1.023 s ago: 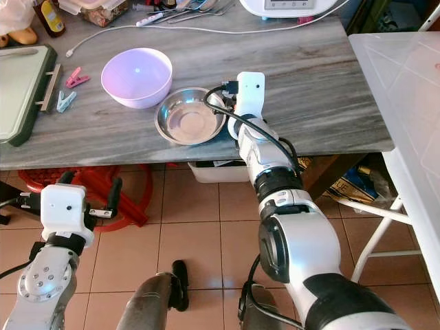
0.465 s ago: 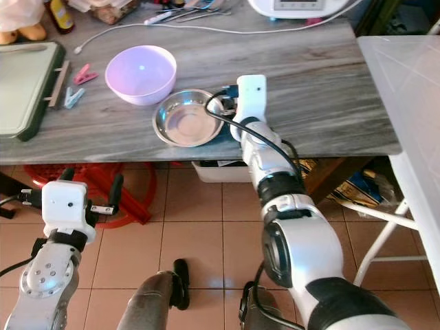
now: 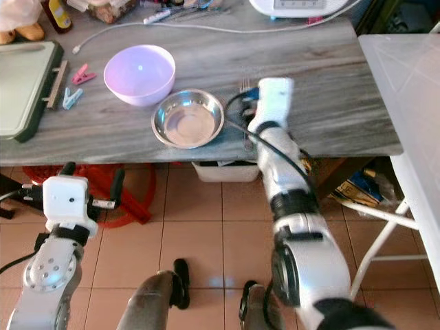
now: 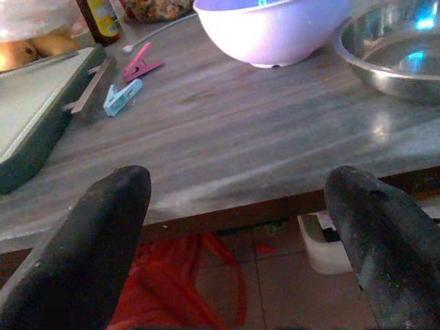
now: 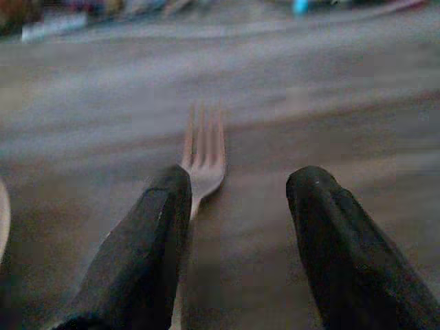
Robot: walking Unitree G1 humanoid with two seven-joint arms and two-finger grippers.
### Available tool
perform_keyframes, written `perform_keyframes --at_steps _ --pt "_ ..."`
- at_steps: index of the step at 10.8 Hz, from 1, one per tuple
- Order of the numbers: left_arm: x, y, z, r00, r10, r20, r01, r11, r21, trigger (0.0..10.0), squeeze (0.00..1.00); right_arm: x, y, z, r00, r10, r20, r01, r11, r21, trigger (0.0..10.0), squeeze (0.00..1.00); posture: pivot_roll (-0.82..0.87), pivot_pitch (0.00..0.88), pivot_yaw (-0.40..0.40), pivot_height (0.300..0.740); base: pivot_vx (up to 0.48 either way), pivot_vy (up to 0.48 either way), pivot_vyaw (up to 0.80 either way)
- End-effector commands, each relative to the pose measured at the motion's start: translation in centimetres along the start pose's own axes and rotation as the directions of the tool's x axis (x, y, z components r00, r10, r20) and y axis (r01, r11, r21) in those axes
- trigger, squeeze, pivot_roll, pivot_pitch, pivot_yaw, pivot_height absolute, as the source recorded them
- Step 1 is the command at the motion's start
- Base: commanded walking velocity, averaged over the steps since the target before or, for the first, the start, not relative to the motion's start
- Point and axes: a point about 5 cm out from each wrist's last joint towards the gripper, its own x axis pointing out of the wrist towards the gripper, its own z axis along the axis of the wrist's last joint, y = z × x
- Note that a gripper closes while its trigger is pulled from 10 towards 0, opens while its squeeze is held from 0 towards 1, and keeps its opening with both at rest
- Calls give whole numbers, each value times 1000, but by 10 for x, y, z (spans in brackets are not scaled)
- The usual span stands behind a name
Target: Setting the table
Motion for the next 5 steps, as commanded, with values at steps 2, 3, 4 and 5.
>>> perform_keyframes --at_steps 2,3,4,5 --pt "-4 0 -8 1000 8 -25 -8 1000 -4 10000 0 -7 -1 9 994 6 107 -9 1000 23 10000 0 109 197 46 740 0 0 0" --pt "-5 -1 -11 999 14 -30 -14 1000 -5 10000 0 -12 -3 10 992 6 127 -7 1000 7 10000 0 105 185 40 740 0 0 0" --pt "-4 -2 -11 999 16 -28 -16 1000 -6 10000 0 -14 -10 8 992 -31 118 35 999 -34 10000 0 104 183 34 740 0 0 0" --pt "-2 -2 -10 1000 22 -20 -22 1000 -10 10000 0 -19 -24 -3 991 -121 59 126 989 -82 10000 0 101 189 30 740 0 0 0"
